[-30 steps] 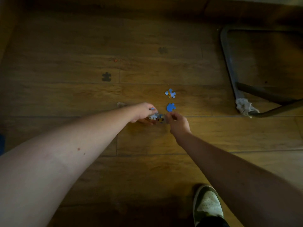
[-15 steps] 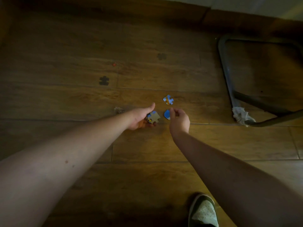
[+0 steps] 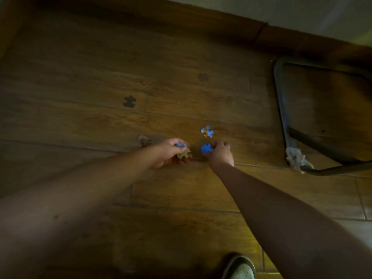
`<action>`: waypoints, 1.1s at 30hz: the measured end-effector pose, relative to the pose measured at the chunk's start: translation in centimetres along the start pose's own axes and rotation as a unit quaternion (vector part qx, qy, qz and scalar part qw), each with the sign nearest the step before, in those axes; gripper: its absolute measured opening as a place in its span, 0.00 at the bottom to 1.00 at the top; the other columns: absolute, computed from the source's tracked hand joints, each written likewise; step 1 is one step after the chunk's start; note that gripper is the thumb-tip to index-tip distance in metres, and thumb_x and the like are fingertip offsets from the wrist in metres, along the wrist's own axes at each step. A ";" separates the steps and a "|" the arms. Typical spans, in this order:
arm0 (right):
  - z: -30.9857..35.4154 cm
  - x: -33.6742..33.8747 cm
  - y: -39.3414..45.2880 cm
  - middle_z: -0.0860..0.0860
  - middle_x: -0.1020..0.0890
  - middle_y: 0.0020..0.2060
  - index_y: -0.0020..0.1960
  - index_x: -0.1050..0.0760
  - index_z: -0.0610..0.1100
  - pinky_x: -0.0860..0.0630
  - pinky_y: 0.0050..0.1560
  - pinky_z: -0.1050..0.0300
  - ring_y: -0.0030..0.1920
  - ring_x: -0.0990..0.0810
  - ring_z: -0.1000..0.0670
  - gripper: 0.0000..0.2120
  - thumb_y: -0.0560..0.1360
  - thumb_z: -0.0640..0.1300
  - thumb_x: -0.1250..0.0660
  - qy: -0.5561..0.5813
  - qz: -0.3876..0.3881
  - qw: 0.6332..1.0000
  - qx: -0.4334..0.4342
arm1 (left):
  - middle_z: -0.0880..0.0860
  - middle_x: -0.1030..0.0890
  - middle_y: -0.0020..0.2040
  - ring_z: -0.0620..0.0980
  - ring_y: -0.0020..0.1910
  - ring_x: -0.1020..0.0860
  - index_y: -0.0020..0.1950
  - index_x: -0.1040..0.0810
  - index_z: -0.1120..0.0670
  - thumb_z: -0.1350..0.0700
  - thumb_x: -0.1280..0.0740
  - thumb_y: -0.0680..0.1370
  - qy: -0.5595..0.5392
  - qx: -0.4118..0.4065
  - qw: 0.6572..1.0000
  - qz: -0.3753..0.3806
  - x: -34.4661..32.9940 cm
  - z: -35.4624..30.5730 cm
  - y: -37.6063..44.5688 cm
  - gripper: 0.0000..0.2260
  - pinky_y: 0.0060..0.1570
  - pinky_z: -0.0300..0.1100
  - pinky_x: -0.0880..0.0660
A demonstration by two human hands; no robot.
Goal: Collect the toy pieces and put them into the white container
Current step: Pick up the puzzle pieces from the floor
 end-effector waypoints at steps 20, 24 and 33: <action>2.5 1.3 3.8 0.44 0.22 0.61 0.63 0.28 0.45 0.27 0.53 0.53 0.58 0.21 0.43 0.24 0.70 0.45 0.25 0.124 -0.044 0.991 -0.021 | 0.61 0.19 0.49 0.55 0.45 0.18 0.54 0.22 0.60 0.51 0.41 0.82 -0.168 0.016 0.985 -0.027 3.3 0.2 -1.8 0.13 0.46 0.44 0.22; 2.7 1.8 3.7 0.42 0.33 0.65 0.63 0.28 0.41 0.26 0.52 0.50 0.54 0.21 0.39 0.25 0.71 0.48 0.25 0.054 -0.057 0.996 -0.045 | 0.61 0.19 0.47 0.55 0.43 0.18 0.53 0.22 0.60 0.53 0.42 0.82 -0.167 0.008 0.985 -0.030 3.5 0.1 -2.1 0.13 0.45 0.44 0.22; 3.3 2.0 2.8 0.44 0.20 0.58 0.62 0.29 0.43 0.27 0.47 0.56 0.55 0.21 0.45 0.22 0.71 0.44 0.26 0.166 -0.045 0.985 -0.014 | 0.62 0.19 0.49 0.56 0.45 0.19 0.56 0.23 0.61 0.52 0.42 0.82 -0.154 0.024 0.987 -0.039 3.9 0.5 -2.0 0.14 0.45 0.44 0.22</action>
Point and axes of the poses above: each hand's wrist, its own y-axis towards the middle knuckle, its own x-axis out of the back of the hand, z = x × y, the point moved 10 cm from there along y, towards the middle knuckle
